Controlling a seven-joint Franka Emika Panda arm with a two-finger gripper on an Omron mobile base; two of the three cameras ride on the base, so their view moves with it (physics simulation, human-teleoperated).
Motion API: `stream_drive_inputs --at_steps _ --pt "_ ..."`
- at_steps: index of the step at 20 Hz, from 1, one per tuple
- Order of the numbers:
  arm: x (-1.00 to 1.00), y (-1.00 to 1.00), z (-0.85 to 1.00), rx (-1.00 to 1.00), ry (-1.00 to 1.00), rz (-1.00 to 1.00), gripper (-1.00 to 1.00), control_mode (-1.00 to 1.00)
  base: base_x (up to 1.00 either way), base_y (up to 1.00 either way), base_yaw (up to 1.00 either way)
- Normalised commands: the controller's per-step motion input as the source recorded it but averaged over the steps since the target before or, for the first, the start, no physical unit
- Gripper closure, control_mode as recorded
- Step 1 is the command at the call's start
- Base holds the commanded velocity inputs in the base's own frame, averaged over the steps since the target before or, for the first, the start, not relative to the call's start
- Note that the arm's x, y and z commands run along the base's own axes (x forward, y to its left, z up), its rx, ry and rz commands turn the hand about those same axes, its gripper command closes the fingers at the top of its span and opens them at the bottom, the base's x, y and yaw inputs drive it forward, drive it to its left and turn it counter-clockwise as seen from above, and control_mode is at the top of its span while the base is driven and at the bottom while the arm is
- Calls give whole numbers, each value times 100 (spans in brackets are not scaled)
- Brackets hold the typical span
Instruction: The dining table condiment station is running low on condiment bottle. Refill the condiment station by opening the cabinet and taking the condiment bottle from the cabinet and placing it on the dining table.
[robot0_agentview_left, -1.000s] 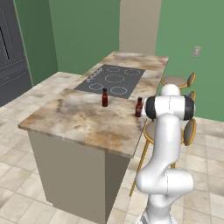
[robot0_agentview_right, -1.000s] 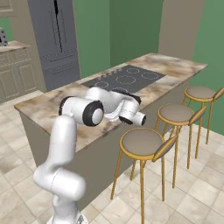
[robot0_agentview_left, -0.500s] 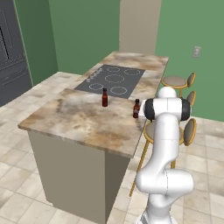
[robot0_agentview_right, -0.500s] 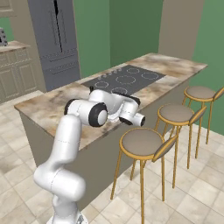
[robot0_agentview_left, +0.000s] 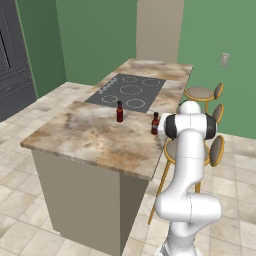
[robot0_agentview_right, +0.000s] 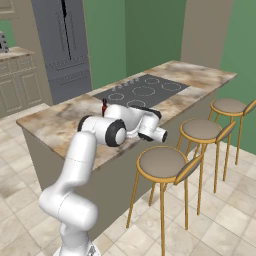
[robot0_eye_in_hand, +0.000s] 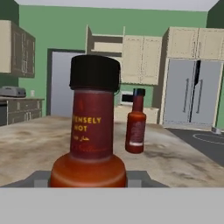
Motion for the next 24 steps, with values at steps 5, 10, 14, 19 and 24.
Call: stream_drive_inputs --at_steps 5,10,14,19,24 --pt "-6 0 -15 0 -1 0 -100 -100 0 0 0" --pt "0 0 5 0 -2 0 -100 -100 0 0 0" --pt "-9 0 26 0 -1 0 -100 -100 0 0 0" --pt "-10 -2 39 0 -3 0 -100 -100 0 0 0" --pt "-13 0 64 0 -6 0 -100 -100 0 0 0"
